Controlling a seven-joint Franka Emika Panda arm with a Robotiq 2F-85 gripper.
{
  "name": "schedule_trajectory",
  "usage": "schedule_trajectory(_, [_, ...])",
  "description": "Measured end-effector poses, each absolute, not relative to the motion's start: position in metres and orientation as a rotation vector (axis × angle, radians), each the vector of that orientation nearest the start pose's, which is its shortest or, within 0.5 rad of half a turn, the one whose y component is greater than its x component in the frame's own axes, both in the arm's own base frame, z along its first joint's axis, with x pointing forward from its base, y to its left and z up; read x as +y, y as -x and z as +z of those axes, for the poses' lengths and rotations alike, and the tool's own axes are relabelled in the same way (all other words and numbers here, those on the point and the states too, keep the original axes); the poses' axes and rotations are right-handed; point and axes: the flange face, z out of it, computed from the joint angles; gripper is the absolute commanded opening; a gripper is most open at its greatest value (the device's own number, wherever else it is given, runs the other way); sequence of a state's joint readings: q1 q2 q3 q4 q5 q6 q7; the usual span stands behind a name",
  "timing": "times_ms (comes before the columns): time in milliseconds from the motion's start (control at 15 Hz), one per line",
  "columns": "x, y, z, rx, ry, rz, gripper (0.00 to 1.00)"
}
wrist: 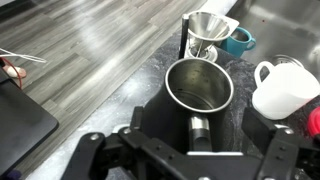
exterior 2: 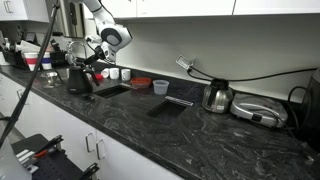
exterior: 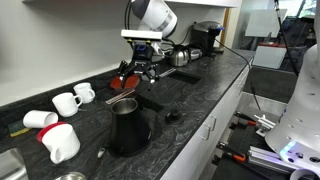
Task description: Move the black kettle on the counter
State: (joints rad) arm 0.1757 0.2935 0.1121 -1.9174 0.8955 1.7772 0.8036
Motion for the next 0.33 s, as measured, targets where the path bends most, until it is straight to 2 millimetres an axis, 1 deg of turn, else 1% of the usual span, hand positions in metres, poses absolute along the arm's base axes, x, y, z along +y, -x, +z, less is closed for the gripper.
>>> schedule_trajectory(133, [0.2202, -0.5335, 0.3498, 1.072, 2.175, 1.045, 1.0])
schedule_trajectory(333, [0.2201, -0.5318, 0.3474, 1.075, 2.175, 1.051, 1.0])
